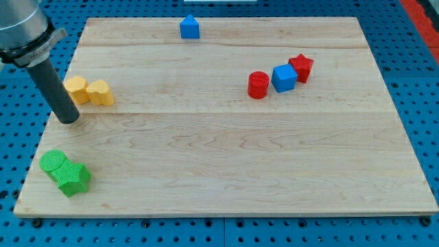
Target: Push the blue cube towards bottom right
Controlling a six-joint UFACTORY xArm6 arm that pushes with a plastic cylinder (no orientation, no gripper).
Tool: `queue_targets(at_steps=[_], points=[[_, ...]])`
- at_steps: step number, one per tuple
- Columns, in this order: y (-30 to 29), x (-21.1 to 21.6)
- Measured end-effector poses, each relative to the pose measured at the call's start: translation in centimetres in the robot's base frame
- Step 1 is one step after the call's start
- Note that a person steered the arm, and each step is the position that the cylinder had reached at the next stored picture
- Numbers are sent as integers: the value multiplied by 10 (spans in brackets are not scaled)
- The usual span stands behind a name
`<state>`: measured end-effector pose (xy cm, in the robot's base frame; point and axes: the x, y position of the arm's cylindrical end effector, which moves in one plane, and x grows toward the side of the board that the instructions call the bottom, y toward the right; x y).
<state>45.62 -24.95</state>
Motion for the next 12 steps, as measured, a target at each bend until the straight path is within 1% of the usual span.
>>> queue_targets(at_steps=[1,2,3,6,7,9,10,11,12], points=[[0,-9],[2,-4],[34,2],[42,2],[97,7],[105,-13],[135,-31],[238,-65],[260,-120]])
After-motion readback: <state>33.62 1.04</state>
